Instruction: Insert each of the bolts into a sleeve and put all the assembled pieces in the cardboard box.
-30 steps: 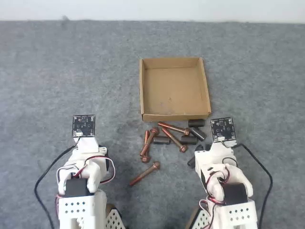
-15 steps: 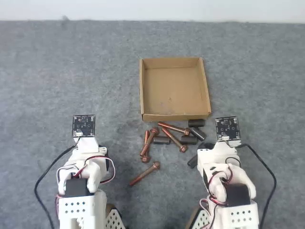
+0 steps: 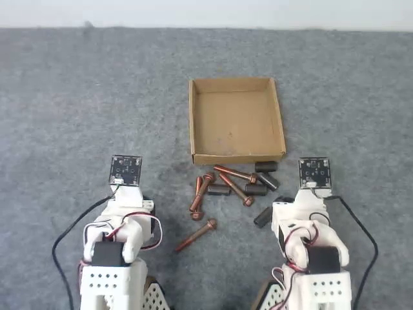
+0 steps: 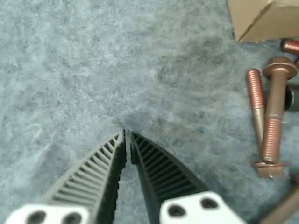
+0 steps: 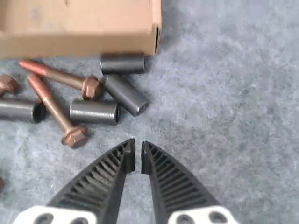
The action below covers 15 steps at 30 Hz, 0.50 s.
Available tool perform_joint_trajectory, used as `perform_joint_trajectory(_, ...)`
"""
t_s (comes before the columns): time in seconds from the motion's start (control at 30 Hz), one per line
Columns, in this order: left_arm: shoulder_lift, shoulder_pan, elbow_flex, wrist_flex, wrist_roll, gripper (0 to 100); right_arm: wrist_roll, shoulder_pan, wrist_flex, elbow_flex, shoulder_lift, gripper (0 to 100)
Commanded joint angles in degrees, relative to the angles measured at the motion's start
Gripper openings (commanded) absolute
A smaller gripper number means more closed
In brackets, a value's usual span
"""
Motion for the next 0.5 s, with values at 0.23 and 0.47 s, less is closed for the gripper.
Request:
perform_joint_trajectory(0.23, -1.23, 0.26, -4.53, -9.93, -0.53, 1, 1.23, 0.66, -5.76, -10.55, 24.22, 1.8)
perform_joint_trajectory(0.47, -0.79, 4.31, -11.38, -9.76, -2.29, 1, 2.29, 0.75, -6.29, -10.73, 25.19, 1.7)
